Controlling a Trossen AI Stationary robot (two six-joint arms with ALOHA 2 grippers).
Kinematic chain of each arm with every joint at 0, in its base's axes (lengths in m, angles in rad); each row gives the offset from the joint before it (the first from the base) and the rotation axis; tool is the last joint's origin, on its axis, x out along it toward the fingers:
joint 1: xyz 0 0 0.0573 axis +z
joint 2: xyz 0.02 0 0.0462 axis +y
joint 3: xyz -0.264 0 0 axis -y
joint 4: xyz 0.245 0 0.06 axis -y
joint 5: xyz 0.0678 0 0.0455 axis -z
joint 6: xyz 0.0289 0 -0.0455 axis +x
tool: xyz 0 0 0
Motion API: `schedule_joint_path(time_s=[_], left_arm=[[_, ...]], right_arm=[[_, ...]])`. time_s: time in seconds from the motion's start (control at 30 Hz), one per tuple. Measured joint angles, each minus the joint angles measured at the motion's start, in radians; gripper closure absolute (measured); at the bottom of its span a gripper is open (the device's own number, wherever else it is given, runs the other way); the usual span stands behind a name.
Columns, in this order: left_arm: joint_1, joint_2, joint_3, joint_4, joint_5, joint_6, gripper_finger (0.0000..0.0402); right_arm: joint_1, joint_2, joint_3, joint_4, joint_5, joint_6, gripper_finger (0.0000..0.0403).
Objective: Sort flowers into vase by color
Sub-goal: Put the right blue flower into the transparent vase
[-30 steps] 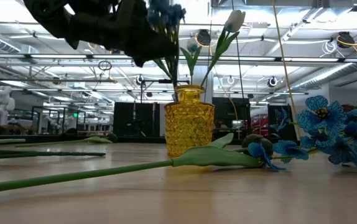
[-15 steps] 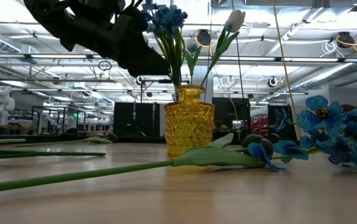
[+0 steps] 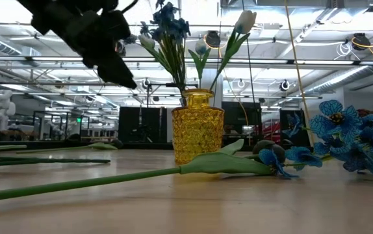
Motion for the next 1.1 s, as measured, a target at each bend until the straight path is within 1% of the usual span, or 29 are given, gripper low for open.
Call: schedule_joint_path(time_s=[0.2,0.33,0.43,0.57,0.67,0.77,0.9,0.97,1.1], left_arm=[[-0.045,-0.028,0.0,0.033,-0.018,0.003,0.0155],[-0.058,-0.027,0.0,0.014,-0.019,0.004,0.0155],[-0.068,-0.027,0.0,-0.047,-0.022,-0.024,0.0155],[-0.108,-0.027,0.0,-0.169,-0.023,-0.128,0.0155],[-0.168,-0.027,0.0,-0.272,-0.022,-0.234,0.0155],[-0.252,-0.027,0.0,-0.351,-0.023,-0.353,0.0155],[-0.39,-0.026,0.0,-0.364,-0.049,-0.49,0.0155],[-0.456,-0.026,0.0,-0.358,-0.084,-0.518,0.0155],[-0.566,-0.024,0.0,-0.359,-0.181,-0.517,0.0155]], right_arm=[[0.0,0.0,0.0,0.0,0.0,0.0,0.0211],[0.0,0.0,0.0,-0.001,0.0,0.007,0.0211],[0.0,0.0,0.0,-0.003,0.0,0.007,0.0211],[0.0,0.0,0.0,-0.017,0.0,0.015,0.0211],[0.0,0.0,0.0,-0.024,0.0,0.024,0.0211],[0.0,0.0,0.0,-0.025,0.0,0.026,0.0211],[0.0,0.0,0.0,-0.024,0.0,0.026,0.0211],[0.0,0.0,0.0,-0.024,0.0,0.026,0.0211],[0.0,0.001,0.0,-0.024,0.0,0.026,0.0211]])
